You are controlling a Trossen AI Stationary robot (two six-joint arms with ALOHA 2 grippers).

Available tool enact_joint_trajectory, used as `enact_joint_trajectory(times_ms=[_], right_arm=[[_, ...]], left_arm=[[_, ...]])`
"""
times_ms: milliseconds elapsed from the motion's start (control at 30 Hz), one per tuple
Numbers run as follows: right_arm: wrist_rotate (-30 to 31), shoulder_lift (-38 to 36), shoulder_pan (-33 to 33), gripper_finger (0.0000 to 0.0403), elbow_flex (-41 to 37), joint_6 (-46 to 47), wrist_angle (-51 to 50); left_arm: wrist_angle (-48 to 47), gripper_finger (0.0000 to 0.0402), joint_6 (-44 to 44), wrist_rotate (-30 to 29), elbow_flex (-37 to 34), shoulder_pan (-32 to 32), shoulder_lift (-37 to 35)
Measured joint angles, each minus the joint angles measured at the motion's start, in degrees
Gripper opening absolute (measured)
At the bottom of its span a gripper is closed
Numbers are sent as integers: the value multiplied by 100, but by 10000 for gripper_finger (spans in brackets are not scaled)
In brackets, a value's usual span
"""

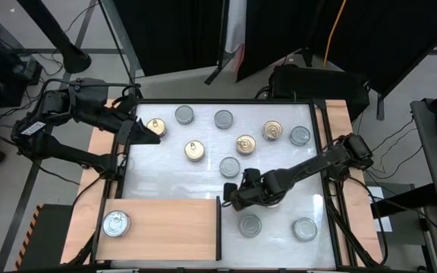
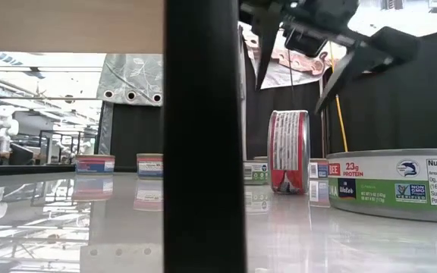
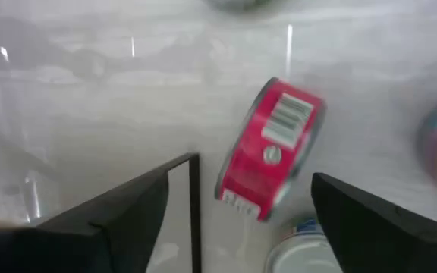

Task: Stack canned seafood by type on shelf
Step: Stack the red tuna can on top of the other red tuna can on the shelf

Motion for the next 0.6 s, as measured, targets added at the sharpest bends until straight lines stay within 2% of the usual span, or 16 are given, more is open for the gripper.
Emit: enact_joint_trajectory(times_ms=[133, 267, 600], right_arm=[[-80, 165, -34, 348, 0, 20, 40], [-148, 197, -19, 345, 0, 56, -84], [-190, 195, -20, 237, 0, 9, -104]], left_arm=[[0, 279, 17, -5, 0, -1, 0], [-2, 279, 38, -20, 0, 0, -20], [0, 279, 178, -65, 1, -2, -28]])
